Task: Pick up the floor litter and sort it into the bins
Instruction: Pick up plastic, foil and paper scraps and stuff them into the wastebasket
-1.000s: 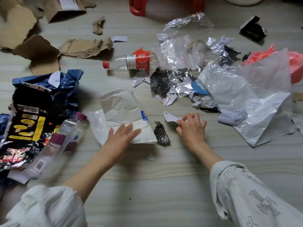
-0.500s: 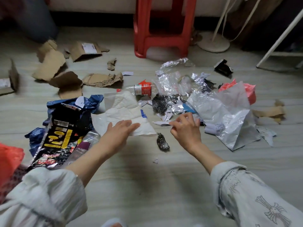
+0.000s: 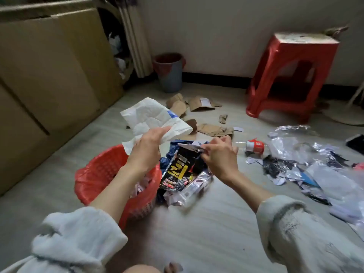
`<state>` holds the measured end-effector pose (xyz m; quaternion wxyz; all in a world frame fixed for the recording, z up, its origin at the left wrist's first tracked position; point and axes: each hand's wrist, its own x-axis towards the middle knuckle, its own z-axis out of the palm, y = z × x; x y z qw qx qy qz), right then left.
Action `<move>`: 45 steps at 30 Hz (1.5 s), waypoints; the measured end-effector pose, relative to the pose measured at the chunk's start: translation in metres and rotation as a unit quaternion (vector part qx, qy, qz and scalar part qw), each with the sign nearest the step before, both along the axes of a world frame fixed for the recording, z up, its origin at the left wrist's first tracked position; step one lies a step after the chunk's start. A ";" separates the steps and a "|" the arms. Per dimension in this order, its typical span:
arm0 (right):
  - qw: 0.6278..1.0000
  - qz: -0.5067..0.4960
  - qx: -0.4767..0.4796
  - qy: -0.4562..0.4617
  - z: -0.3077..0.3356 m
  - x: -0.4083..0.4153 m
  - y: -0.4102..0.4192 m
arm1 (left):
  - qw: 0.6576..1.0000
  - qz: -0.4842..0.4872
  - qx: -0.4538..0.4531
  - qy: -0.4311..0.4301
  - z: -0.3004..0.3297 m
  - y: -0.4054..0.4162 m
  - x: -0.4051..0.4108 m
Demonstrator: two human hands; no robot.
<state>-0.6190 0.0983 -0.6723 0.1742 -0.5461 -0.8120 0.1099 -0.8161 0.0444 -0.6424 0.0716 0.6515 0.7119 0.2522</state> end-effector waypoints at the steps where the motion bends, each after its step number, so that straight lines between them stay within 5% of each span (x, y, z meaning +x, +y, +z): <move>1: 1.000 0.022 -0.011 0.013 0.001 -0.028 -0.006 | 0.999 0.032 0.012 -0.012 0.001 -0.009 -0.023; 8: 0.982 0.185 -0.023 -0.022 -0.011 -0.192 -0.035 | 0.989 0.139 0.051 -0.028 -0.017 -0.042 -0.137; 12: 0.978 0.196 -0.061 -0.047 -0.053 -0.242 -0.039 | 0.985 0.163 0.039 -0.031 -0.044 -0.045 -0.169; 15: 0.964 0.186 -0.188 0.024 -0.081 -0.257 -0.030 | 0.986 0.162 0.027 -0.035 -0.063 -0.045 -0.182; 19: 0.940 0.140 -0.244 0.193 -0.090 -0.246 -0.026 | 0.989 0.145 0.019 -0.023 -0.077 -0.045 -0.182; 24: 0.754 0.053 -0.443 0.483 -0.062 -0.202 0.009 | 0.993 0.107 0.050 0.015 -0.064 -0.035 -0.147; 25: 0.769 0.082 -0.429 0.467 -0.054 -0.192 0.016 | 0.994 0.102 0.034 0.005 -0.062 -0.033 -0.138; 28: 0.895 0.199 -0.279 0.286 -0.040 -0.168 0.020 | 0.993 0.099 -0.050 -0.046 -0.064 -0.029 -0.129; 30: 0.932 0.220 -0.216 0.191 -0.045 -0.155 0.020 | 0.985 0.097 -0.123 -0.074 -0.069 -0.030 -0.131; 34: 0.941 0.176 -0.247 0.151 -0.056 -0.149 0.010 | 0.969 0.101 -0.196 -0.106 -0.081 -0.036 -0.134; 37: 0.944 0.108 -0.254 0.182 -0.057 -0.173 0.007 | 0.985 0.162 -0.047 0.026 -0.086 -0.040 -0.135; 40: 0.916 0.052 -0.327 0.226 -0.058 -0.198 0.006 | 0.966 0.132 0.096 0.199 -0.102 -0.045 -0.138; 43: 0.900 0.005 -0.359 0.245 -0.061 -0.210 0.006 | 0.976 0.080 0.000 0.204 -0.128 -0.056 -0.132; 45: 0.878 0.006 -0.387 0.283 -0.061 -0.213 0.005 | 0.985 0.087 -0.076 0.131 -0.137 -0.056 -0.133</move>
